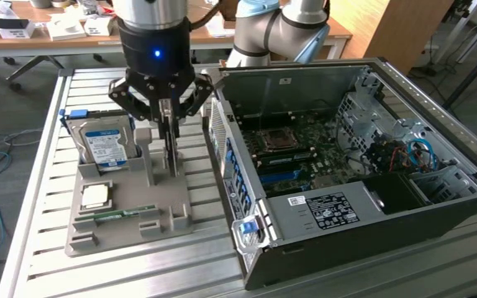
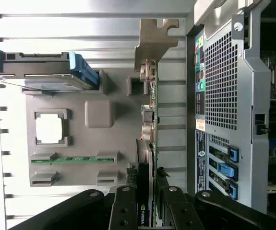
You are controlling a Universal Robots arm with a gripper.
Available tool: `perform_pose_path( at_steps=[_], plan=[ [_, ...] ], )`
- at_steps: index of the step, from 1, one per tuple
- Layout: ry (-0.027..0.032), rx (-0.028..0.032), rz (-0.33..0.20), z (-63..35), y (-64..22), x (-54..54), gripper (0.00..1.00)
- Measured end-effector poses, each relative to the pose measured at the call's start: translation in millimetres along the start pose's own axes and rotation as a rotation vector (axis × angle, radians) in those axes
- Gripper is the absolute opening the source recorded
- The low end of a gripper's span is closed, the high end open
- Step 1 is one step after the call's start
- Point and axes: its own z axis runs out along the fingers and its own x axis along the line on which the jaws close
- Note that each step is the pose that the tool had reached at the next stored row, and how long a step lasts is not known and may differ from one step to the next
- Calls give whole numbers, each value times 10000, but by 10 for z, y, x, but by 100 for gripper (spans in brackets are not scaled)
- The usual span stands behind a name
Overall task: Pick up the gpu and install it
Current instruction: 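Pick up the gpu and move the gpu toward the slot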
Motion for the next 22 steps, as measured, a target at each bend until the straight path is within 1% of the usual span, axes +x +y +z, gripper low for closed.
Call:
perform_pose_path(
  at_steps=[11,18,22],
  plan=[
    [0,0,0,-490,10,-12,26],
    [1,1,0,-750,16,-19,26],
    [0,0,0,-854,18,-21,26]
  ],
)
